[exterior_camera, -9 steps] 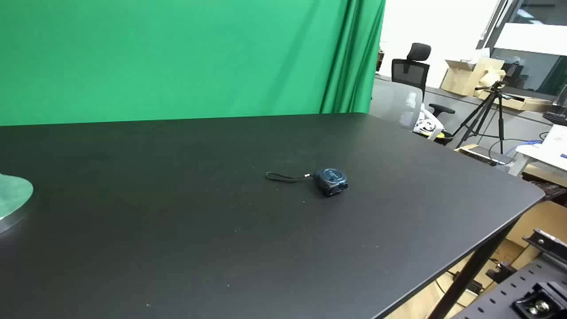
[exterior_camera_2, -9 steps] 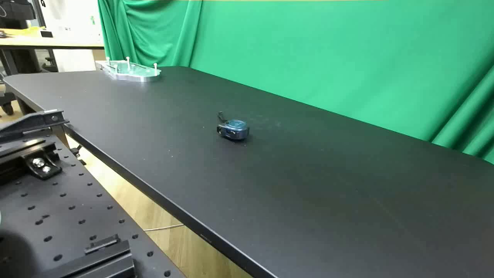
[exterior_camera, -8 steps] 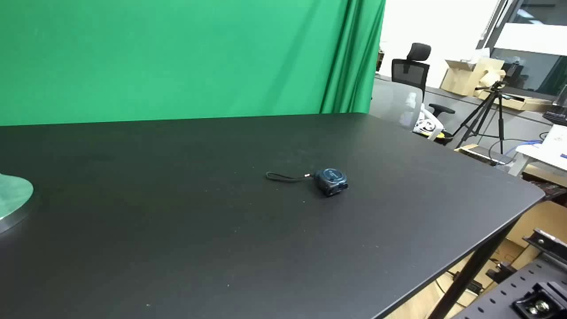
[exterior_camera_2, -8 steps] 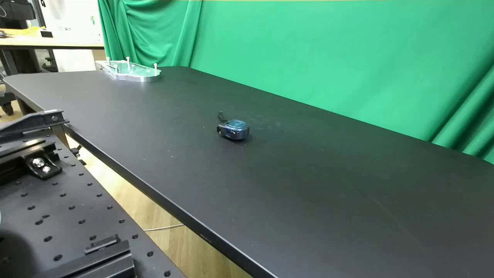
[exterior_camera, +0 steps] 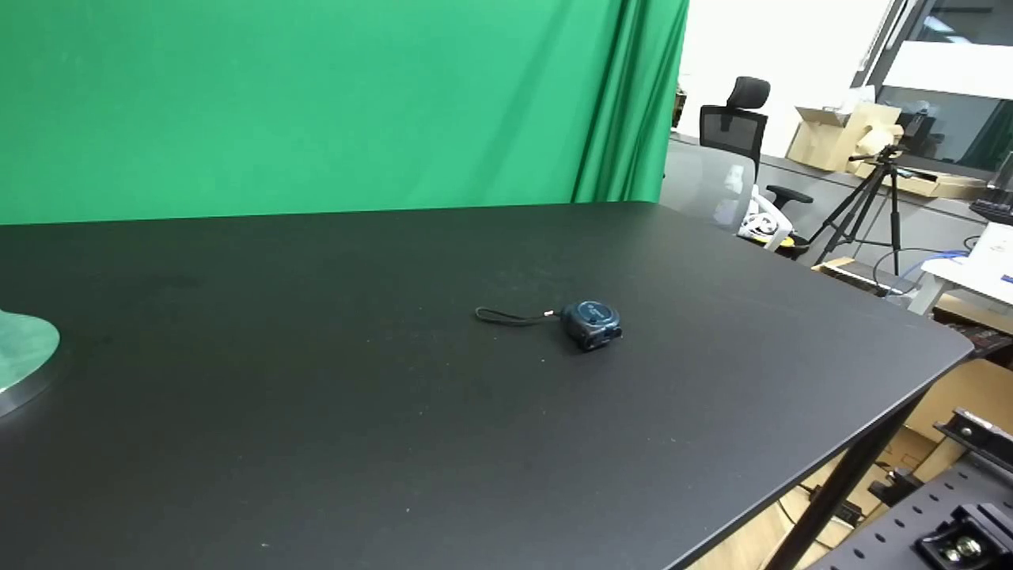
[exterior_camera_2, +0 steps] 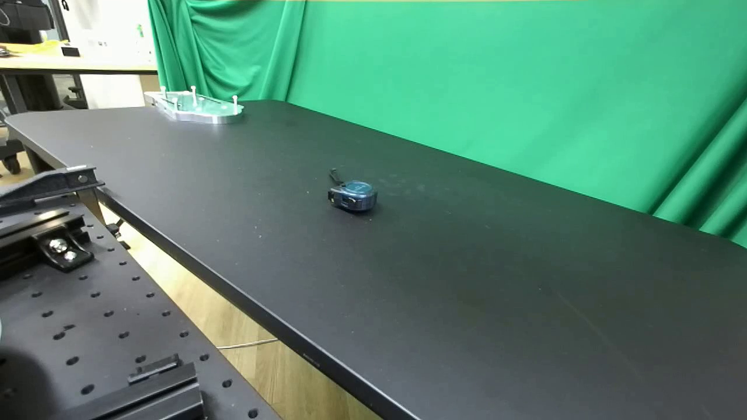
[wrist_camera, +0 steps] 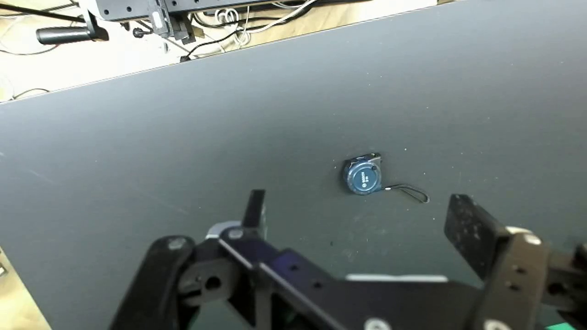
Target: Move the measuring tape away from you
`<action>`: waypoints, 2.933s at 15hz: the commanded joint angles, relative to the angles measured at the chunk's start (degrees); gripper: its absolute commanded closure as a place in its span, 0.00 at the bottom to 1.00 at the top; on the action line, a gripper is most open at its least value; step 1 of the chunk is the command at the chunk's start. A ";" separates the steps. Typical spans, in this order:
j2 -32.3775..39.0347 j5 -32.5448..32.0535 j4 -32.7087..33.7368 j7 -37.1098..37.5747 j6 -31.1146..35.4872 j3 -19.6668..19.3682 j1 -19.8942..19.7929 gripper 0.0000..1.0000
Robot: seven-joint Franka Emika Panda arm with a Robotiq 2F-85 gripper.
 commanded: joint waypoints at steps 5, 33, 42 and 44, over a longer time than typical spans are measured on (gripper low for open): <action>0.01 -1.30 -1.13 0.84 4.10 1.72 -0.09 0.00; 42.57 -5.83 1.40 1.14 38.35 10.40 6.02 0.00; 46.79 -3.76 -3.02 2.33 51.83 11.11 7.18 0.00; 48.95 -4.07 -2.60 2.29 53.21 10.84 7.01 0.00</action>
